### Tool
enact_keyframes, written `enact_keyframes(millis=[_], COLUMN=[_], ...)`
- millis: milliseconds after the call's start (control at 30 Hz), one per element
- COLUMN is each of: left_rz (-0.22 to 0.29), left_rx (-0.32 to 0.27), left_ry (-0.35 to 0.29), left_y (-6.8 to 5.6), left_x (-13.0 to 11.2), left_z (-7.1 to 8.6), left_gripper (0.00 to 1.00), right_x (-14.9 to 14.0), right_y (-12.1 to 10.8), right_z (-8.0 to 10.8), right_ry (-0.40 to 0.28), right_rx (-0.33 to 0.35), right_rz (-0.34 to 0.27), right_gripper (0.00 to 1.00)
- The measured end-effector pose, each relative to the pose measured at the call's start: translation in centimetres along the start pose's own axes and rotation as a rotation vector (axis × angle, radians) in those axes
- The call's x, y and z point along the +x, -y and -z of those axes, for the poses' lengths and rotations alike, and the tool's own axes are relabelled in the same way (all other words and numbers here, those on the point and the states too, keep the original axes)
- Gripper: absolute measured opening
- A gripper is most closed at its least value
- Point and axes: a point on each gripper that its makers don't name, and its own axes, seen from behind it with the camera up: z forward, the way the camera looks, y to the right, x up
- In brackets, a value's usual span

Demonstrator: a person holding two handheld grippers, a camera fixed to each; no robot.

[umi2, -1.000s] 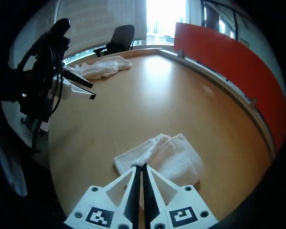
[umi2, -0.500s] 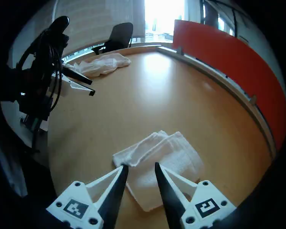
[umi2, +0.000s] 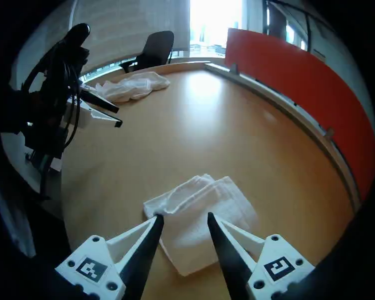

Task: Fold towel

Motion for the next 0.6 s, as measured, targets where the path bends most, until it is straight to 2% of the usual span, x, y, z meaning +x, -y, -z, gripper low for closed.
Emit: enact_keyframes(millis=[600], left_rz=[0.001], left_rx=[-0.001], left_ry=[-0.005], left_y=[-0.4], left_x=[0.1], left_z=[0.2], left_gripper=[0.92], right_x=[0.5], right_y=[-0.6], right_z=[1.1], right_ry=[-0.019], right_rx=[-0.01], right_rz=[0.007], right_gripper=[0.67])
